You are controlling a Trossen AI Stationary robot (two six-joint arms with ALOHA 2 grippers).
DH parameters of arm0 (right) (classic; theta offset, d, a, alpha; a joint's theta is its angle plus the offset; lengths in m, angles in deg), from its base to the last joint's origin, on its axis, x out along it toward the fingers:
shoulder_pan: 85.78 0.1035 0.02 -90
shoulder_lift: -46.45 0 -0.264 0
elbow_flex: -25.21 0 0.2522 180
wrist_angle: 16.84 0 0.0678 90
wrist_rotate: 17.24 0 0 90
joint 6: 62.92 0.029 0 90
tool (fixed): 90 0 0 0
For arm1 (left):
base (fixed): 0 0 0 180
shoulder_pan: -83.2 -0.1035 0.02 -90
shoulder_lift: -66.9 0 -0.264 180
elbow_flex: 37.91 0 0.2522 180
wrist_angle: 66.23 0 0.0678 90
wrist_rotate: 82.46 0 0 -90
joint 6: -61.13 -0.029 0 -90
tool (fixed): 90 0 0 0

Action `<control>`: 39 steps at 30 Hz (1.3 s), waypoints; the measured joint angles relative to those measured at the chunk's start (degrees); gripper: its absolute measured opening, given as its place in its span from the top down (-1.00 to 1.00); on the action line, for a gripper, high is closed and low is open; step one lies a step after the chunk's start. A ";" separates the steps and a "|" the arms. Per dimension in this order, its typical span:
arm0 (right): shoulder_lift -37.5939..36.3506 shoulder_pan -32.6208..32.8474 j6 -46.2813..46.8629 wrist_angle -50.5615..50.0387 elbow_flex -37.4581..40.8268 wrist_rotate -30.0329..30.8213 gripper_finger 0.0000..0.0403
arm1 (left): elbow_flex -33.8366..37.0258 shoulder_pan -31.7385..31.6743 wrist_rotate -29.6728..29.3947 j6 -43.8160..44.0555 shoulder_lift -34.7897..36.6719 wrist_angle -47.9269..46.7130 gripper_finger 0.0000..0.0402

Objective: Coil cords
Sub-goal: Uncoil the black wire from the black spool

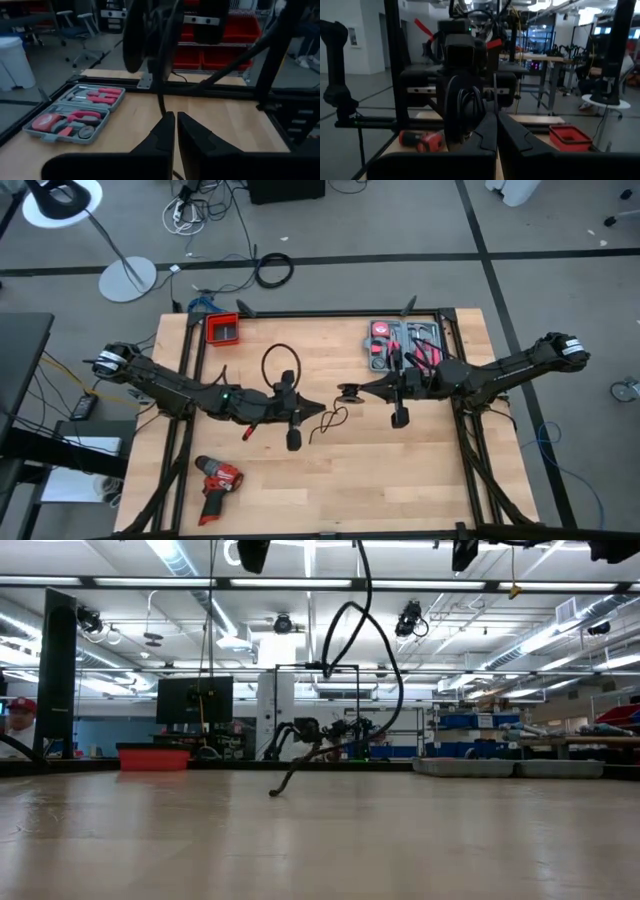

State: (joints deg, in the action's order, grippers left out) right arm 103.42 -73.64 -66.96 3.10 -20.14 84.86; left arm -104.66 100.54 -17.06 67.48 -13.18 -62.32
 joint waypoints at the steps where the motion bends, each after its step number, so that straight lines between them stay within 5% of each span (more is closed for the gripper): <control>1: 0.07 0.00 -0.33 0.12 -0.12 0.00 1.00 | 0.00 -0.13 -0.23 0.45 -0.01 -0.39 0.88; 9: 1.03 -0.02 -1.62 -0.10 -0.49 0.00 1.00 | 0.00 -1.23 -5.39 2.23 -1.33 -4.04 0.81; 23: 1.66 -2.87 -3.56 0.30 -0.56 1.55 1.00 | 0.02 -1.27 -2.65 5.65 -5.26 -3.99 0.04; 39: 1.70 -3.04 -3.81 2.51 -0.60 1.42 1.00 | 0.07 -3.30 -2.77 12.16 -11.18 -5.04 0.02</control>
State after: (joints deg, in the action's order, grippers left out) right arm 105.13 -76.68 -70.77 5.61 -20.74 86.28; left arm -104.60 97.24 -19.83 79.63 -24.36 -67.36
